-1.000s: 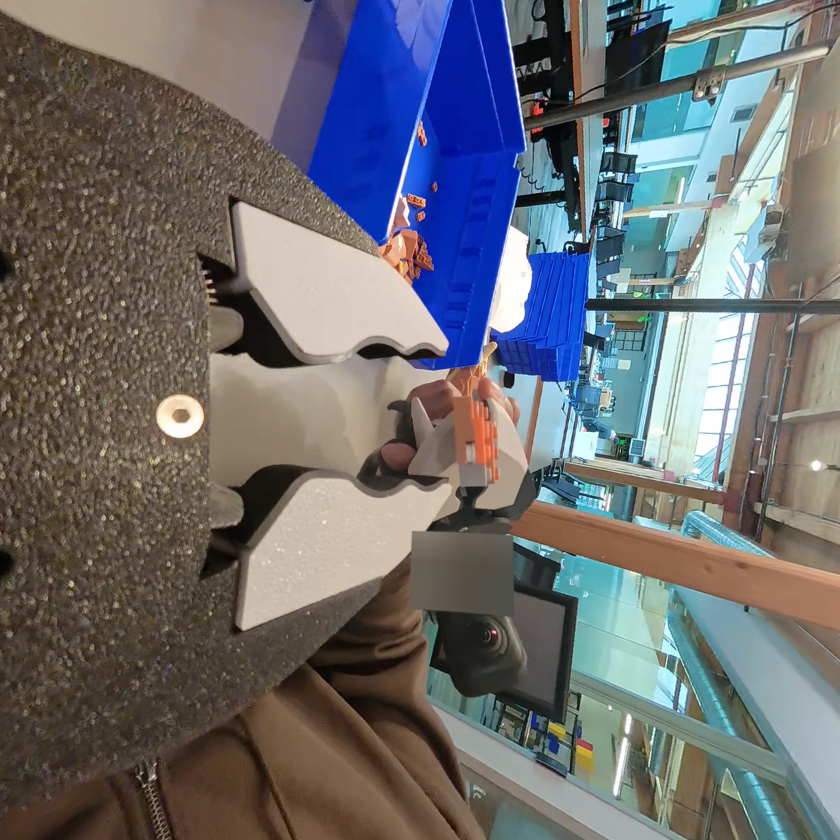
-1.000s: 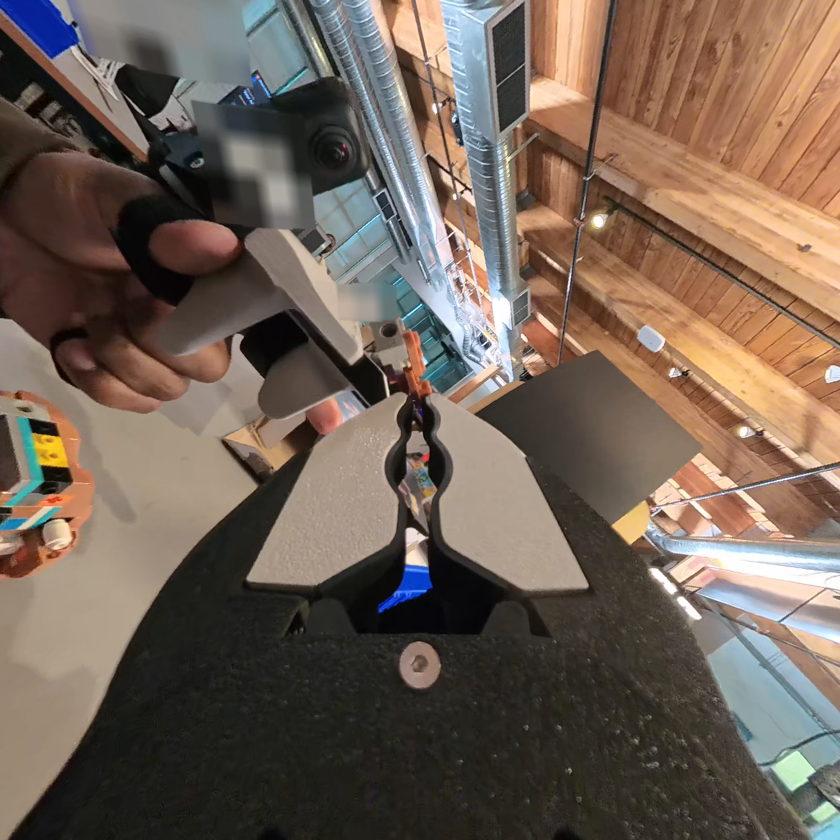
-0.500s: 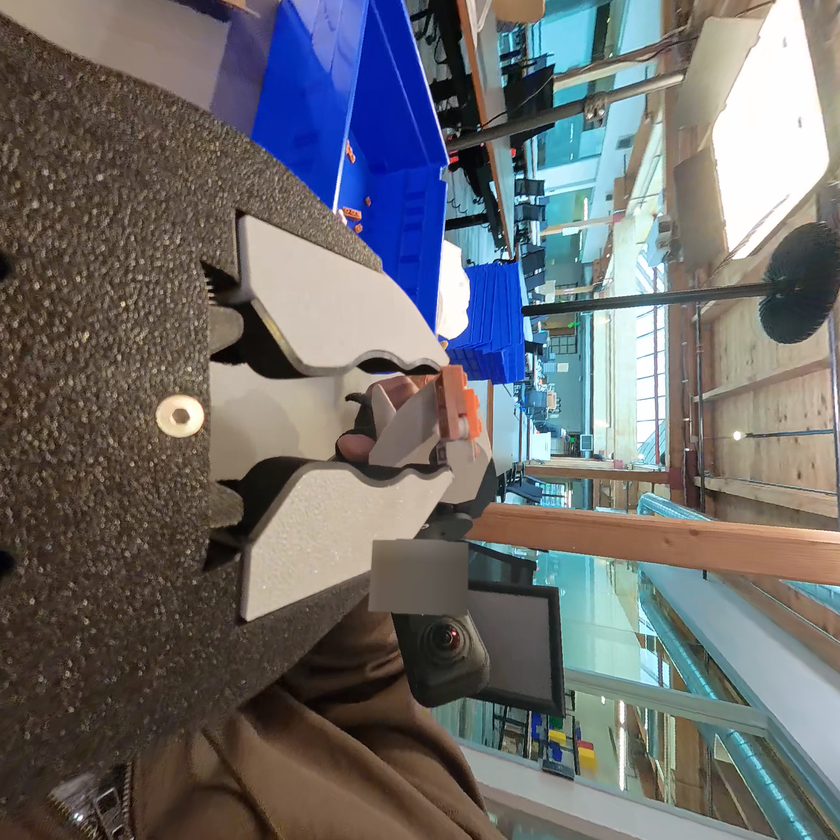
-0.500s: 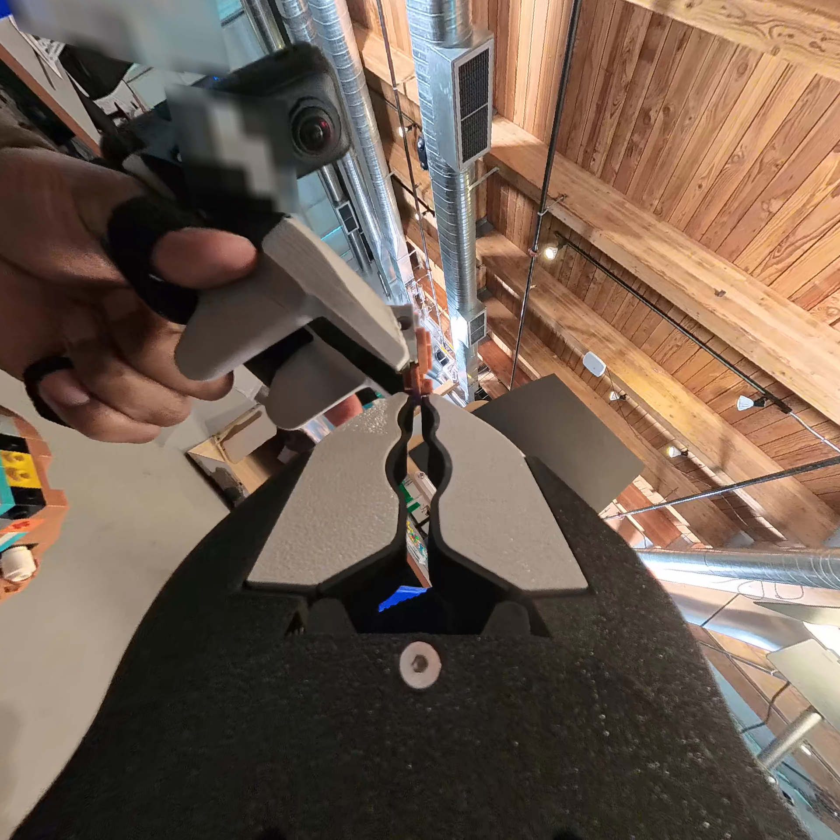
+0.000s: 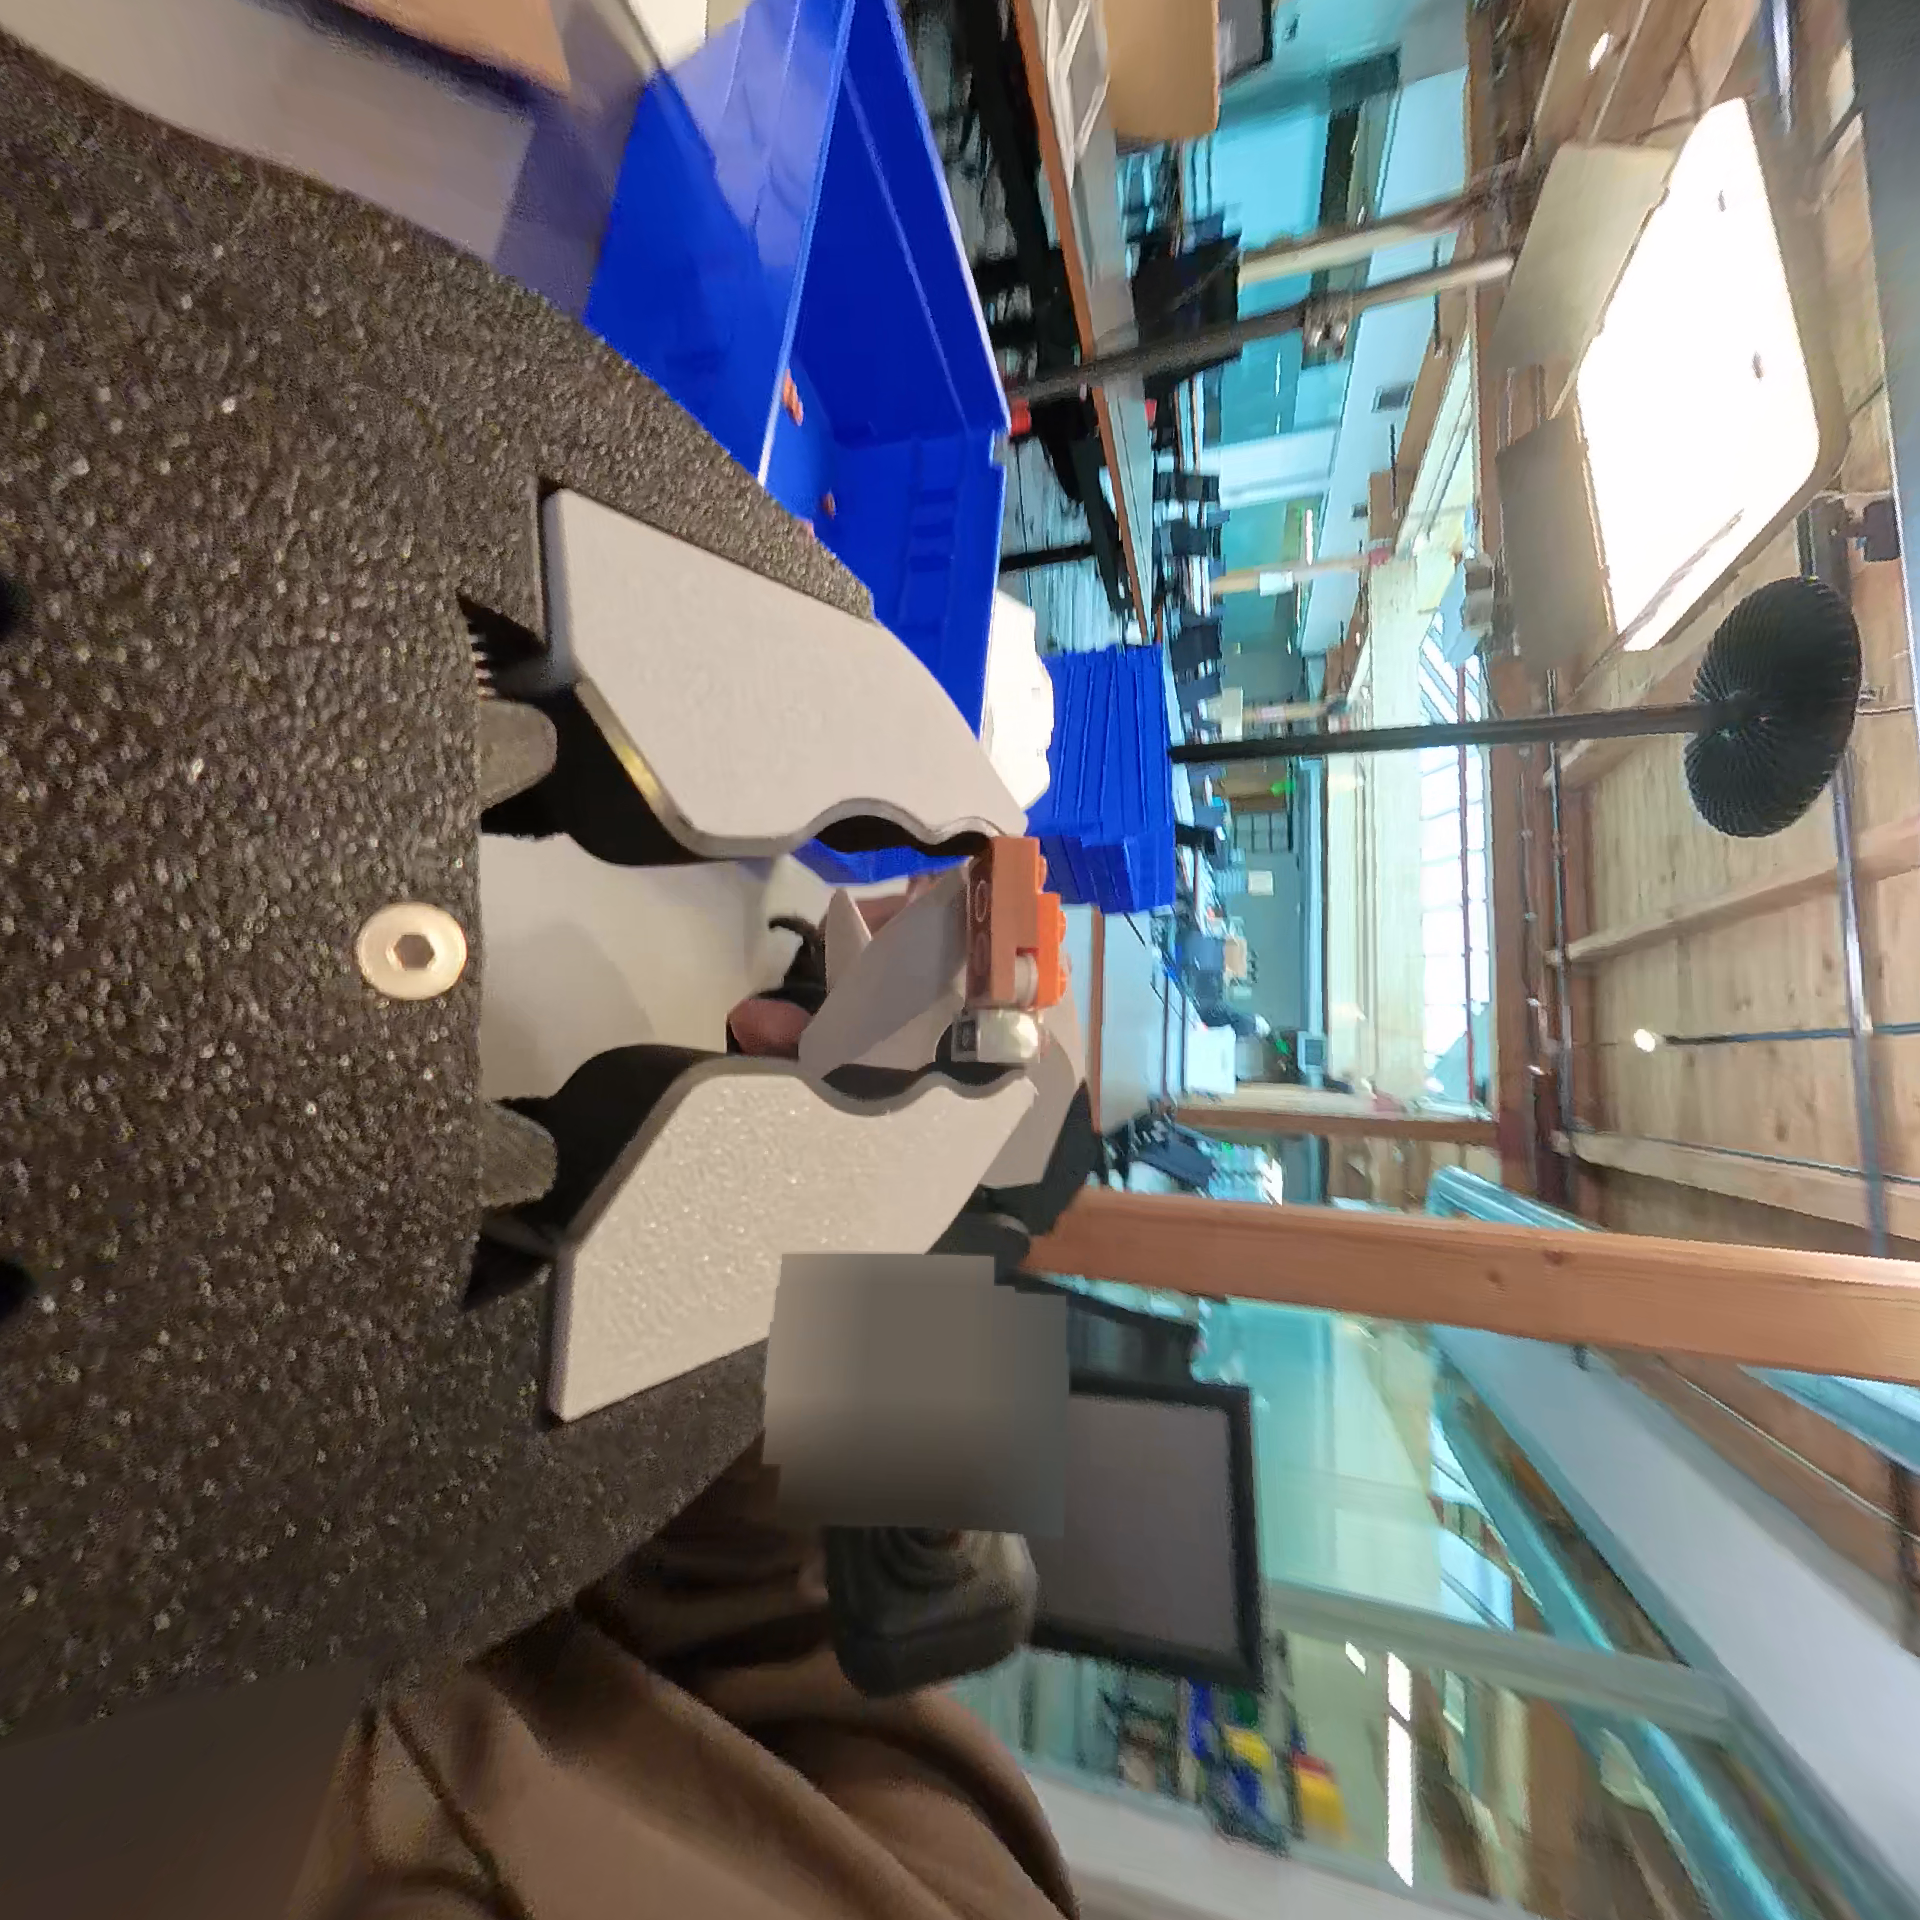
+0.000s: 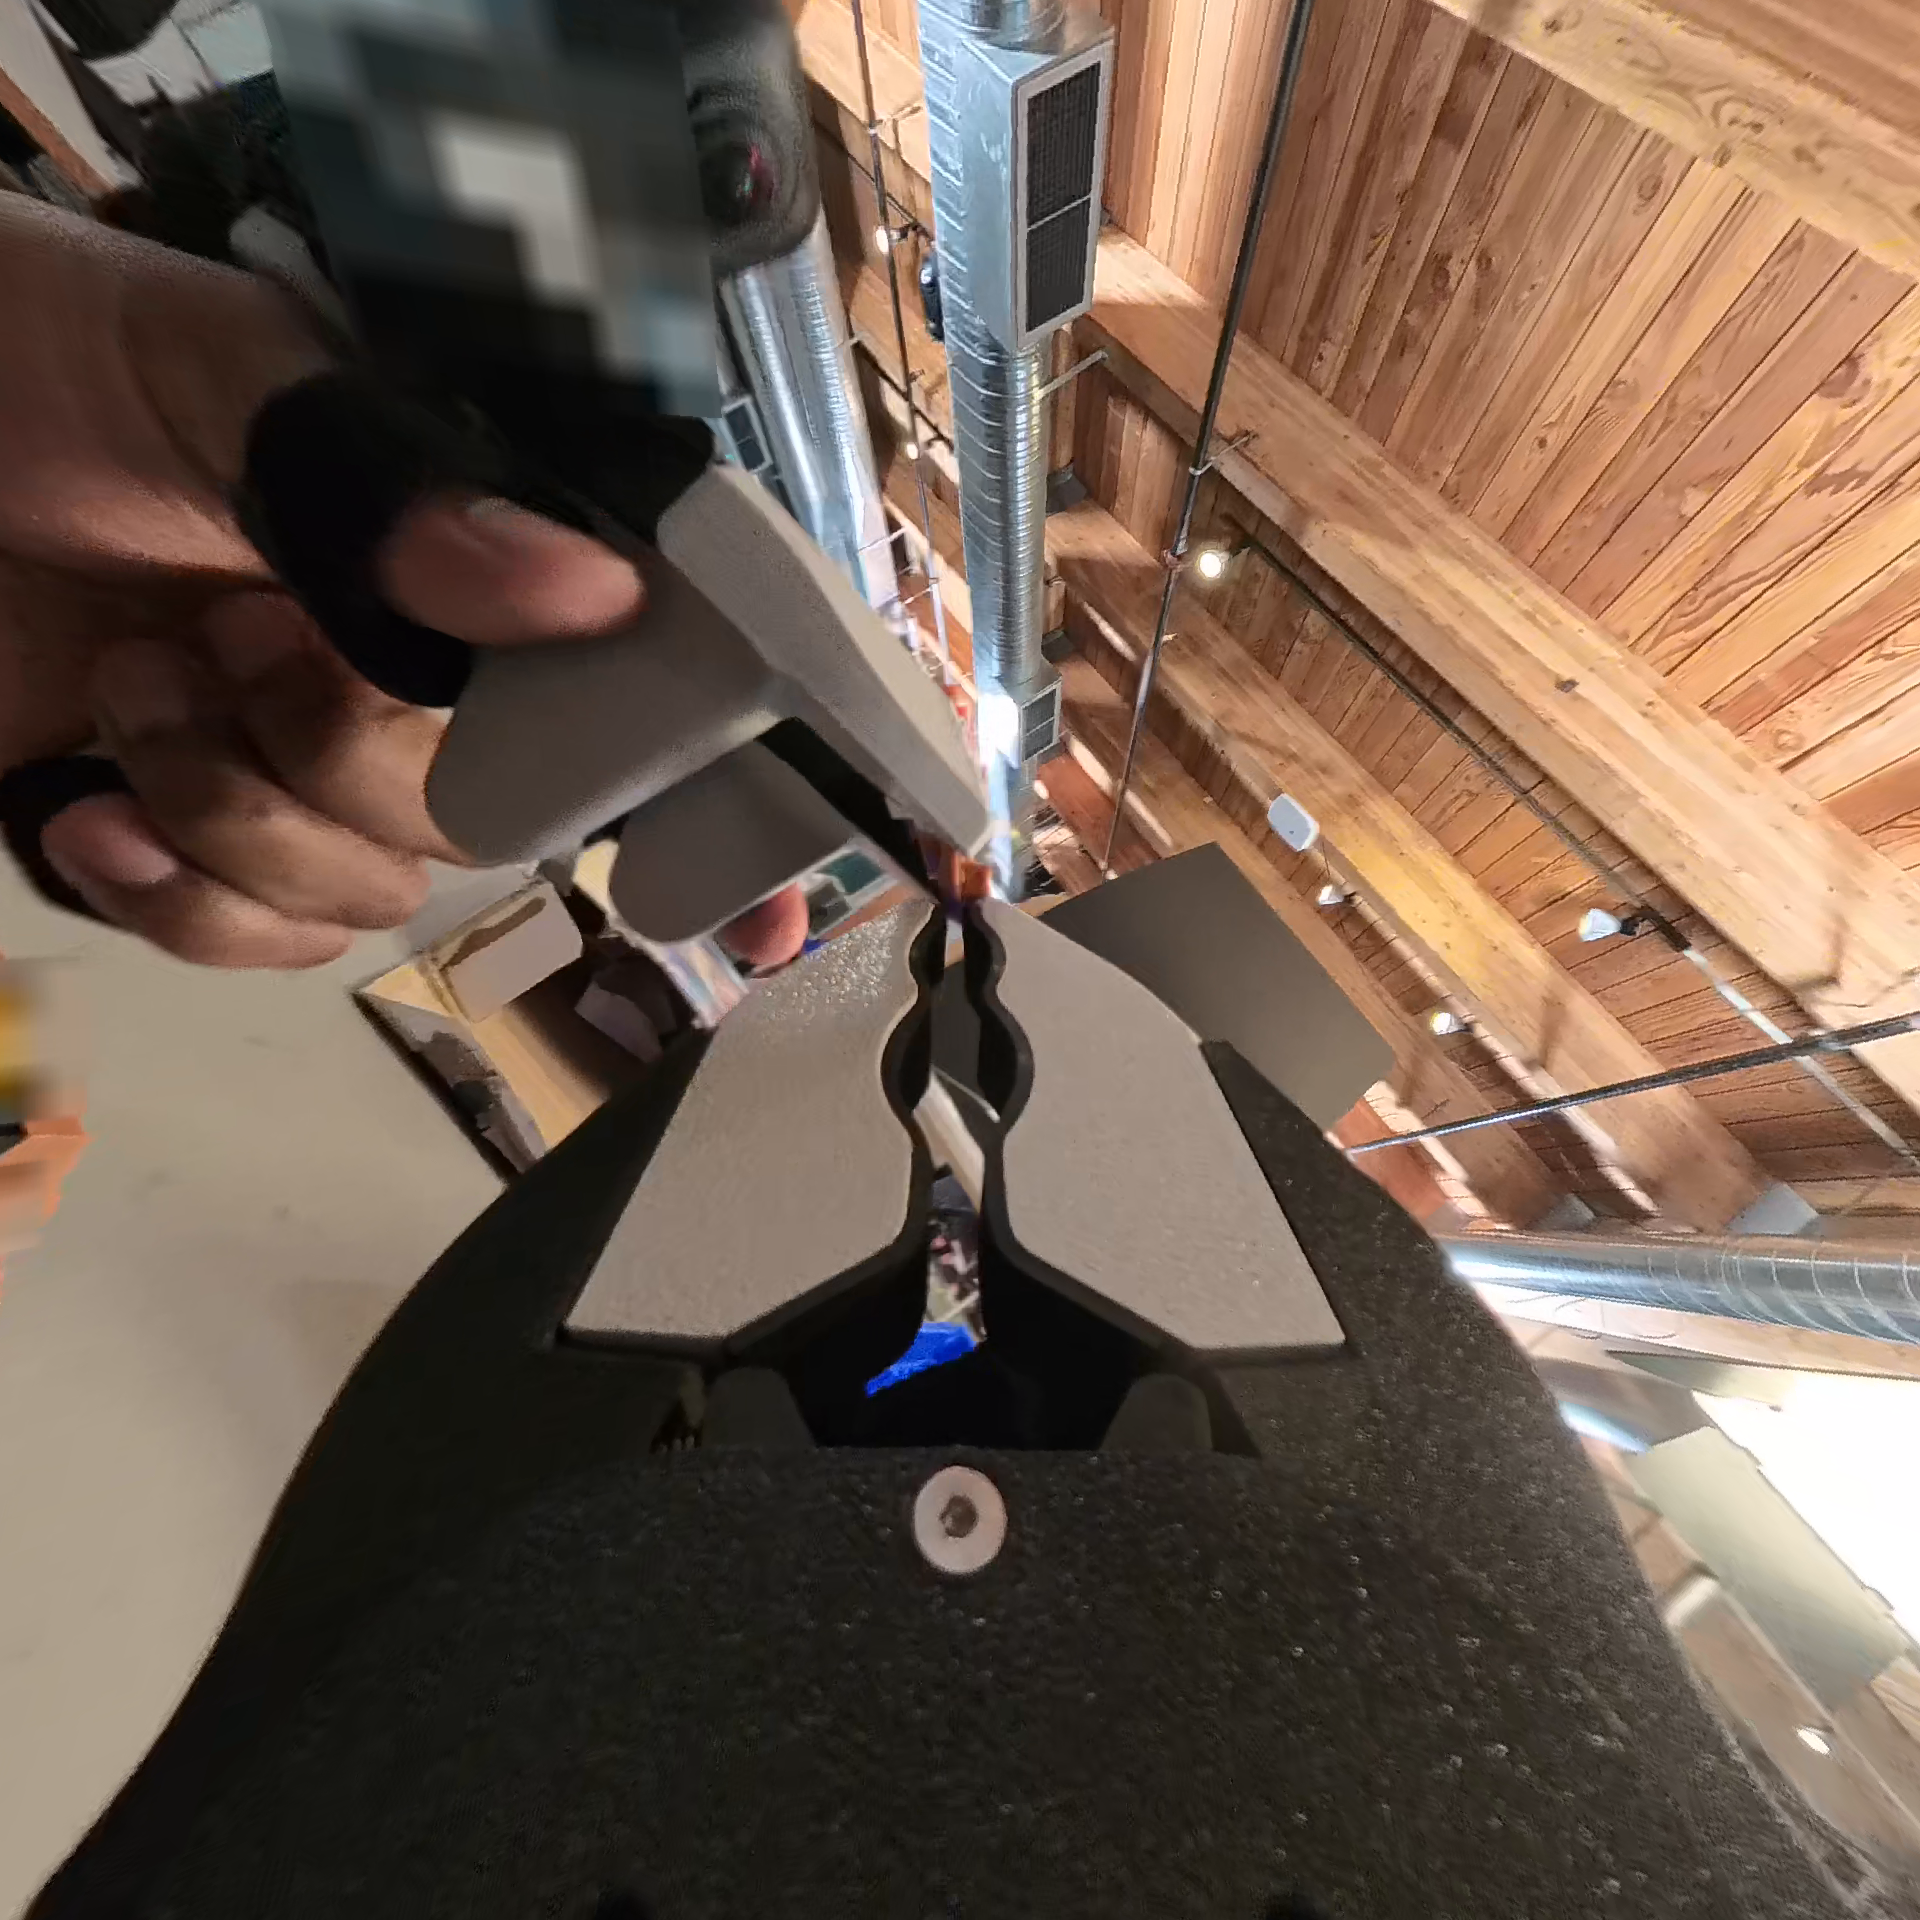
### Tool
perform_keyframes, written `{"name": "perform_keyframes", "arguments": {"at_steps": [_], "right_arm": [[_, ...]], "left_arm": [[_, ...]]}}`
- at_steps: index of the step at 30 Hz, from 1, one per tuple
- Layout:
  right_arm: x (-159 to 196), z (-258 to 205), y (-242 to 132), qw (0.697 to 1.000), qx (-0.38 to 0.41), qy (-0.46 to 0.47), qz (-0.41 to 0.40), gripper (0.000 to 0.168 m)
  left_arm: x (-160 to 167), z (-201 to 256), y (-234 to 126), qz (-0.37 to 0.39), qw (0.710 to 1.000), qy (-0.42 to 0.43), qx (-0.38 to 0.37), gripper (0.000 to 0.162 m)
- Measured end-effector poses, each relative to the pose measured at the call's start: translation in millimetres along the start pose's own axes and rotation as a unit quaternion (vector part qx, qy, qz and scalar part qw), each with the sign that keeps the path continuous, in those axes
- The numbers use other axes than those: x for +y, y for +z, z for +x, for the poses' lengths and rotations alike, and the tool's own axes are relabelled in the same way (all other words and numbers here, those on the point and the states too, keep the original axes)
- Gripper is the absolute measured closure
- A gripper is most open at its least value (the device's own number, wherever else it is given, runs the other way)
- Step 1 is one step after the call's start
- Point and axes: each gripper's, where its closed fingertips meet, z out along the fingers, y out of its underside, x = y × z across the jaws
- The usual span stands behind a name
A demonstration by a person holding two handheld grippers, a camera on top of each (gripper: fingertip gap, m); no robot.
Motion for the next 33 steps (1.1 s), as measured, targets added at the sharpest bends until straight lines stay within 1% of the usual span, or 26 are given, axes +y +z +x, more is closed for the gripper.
{"name": "perform_keyframes", "arguments": {"at_steps": [2,5,7,9,11,15,17,19,21,24,26,29,33], "right_arm": [[3.1,-5.3,0.1,0.999,-0.034,0.032,0.001,0.167],[5.7,-8.0,-5.2,0.988,-0.104,0.113,0.016,0.167],[8.6,1.6,-6.9,0.979,-0.116,0.167,0.015,0.166],[4.4,8.2,-8.6,0.964,-0.135,0.228,0.025,0.161],[-1.1,4.8,-9.1,0.949,-0.166,0.268,0.026,0.155],[-1.9,-15.5,-7.1,0.942,-0.208,0.262,-0.003,0.150],[-1.8,-20.4,-6.5,0.936,-0.220,0.275,-0.010,0.150],[-0.2,-23.3,-6.7,0.930,-0.231,0.284,-0.017,0.150],[2.3,-25.9,-7.0,0.928,-0.237,0.286,-0.025,0.150],[4.4,-29.4,-7.5,0.930,-0.243,0.273,-0.030,0.151],[4.2,-31.9,-9.3,0.934,-0.249,0.256,-0.029,0.152],[3.5,-36.8,-13.9,0.938,-0.267,0.222,-0.025,0.153],[2.0,-40.8,-22.0,0.931,-0.301,0.204,-0.016,0.154]], "left_arm": [[2.8,-3.9,-1.0,-0.030,0.997,0.068,-0.030,0.125],[2.9,-17.0,-7.0,-0.082,0.972,0.197,-0.102,0.125],[3.7,-30.0,-13.1,-0.125,0.940,0.277,-0.154,0.125],[8.3,-43.6,-18.9,-0.173,0.900,0.348,-0.200,0.125],[16.4,-52.4,-21.7,-0.216,0.862,0.399,-0.225,0.125],[27.8,-53.1,-18.4,-0.256,0.801,0.486,-0.237,0.125],[30.6,-51.0,-16.5,-0.264,0.781,0.515,-0.236,0.125],[30.5,-49.4,-15.3,-0.263,0.773,0.527,-0.236,0.125],[30.5,-48.0,-14.5,-0.262,0.771,0.532,-0.234,0.125],[33.3,-43.6,-12.4,-0.263,0.770,0.539,-0.219,0.125],[35.1,-42.9,-12.3,-0.268,0.764,0.546,-0.213,0.125],[41.2,-39.2,-12.1,-0.276,0.763,0.553,-0.188,0.125],[48.7,-31.4,-11.8,-0.281,0.766,0.560,-0.146,0.125]]}}
